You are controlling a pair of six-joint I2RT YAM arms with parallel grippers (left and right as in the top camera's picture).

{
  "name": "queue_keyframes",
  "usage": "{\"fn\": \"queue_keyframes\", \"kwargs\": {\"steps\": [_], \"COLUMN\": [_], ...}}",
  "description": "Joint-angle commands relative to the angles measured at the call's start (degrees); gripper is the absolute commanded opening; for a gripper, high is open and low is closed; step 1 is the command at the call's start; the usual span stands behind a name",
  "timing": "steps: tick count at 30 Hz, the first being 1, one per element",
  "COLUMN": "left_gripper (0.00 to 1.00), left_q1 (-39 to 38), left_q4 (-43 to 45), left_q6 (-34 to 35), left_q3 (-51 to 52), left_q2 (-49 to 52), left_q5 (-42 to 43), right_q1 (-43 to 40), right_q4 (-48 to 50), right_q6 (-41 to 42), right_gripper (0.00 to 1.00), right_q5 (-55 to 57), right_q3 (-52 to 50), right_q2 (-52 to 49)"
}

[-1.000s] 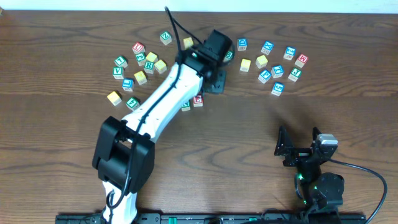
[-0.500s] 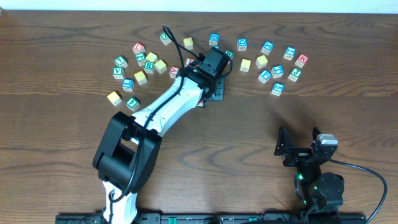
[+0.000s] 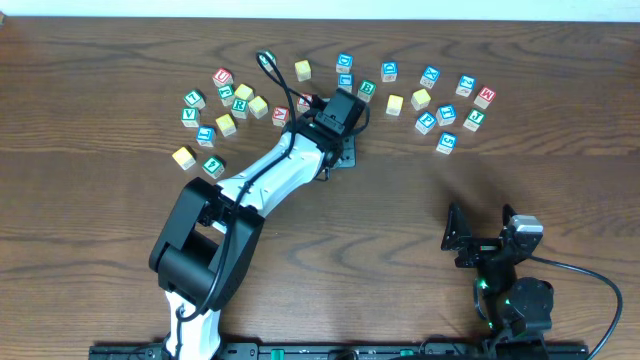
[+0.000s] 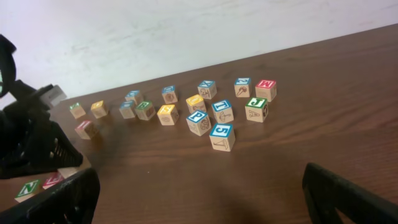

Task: Spell out NEURIPS
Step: 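Lower the red U block right of the red E and release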

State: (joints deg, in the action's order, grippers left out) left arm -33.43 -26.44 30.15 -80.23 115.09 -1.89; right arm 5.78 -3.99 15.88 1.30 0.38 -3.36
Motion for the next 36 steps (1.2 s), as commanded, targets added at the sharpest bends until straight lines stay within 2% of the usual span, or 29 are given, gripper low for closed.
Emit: {"fn": "queue_keyframes", "kwargs": {"steps": [1, 8, 9, 12, 29, 36], "left_gripper": [0.26, 0.27, 0.32, 0.37, 0.37, 0.31], "left_q1": [0.1, -0.1, -0.2, -0.6, -0.9, -1.4], "left_q4": [0.2, 0.2, 0.2, 0.2, 0.4, 0.4], "left_q6": [0.6, 0.6, 0.6, 0.6, 0.6, 0.6], "left_q3": [0.6, 0.6, 0.6, 0.6, 0.6, 0.6], "left_q2": [0.8, 0.8, 0.8, 0.8, 0.8, 0.8], "left_q5": [-1.2, -1.2, -1.2, -1.2, -1.2, -1.1], "right_q1": [-0.5, -0.5, -0.5, -0.5, -0.5, -0.5], "right_q4": [-0.2, -0.2, -0.2, -0.2, -0.2, -0.2], "right_q6": [-0.2, -0.2, -0.2, -0.2, -0.2, -0.2], "right_gripper": [0.99, 0.99, 0.99, 0.99, 0.99, 0.99], "right_q5": [0.3, 0.3, 0.3, 0.3, 0.3, 0.3], "right_q3": [-0.1, -0.1, -0.1, -0.1, -0.1, -0.1], "right_q2": [0.1, 0.1, 0.1, 0.1, 0.1, 0.1]}}
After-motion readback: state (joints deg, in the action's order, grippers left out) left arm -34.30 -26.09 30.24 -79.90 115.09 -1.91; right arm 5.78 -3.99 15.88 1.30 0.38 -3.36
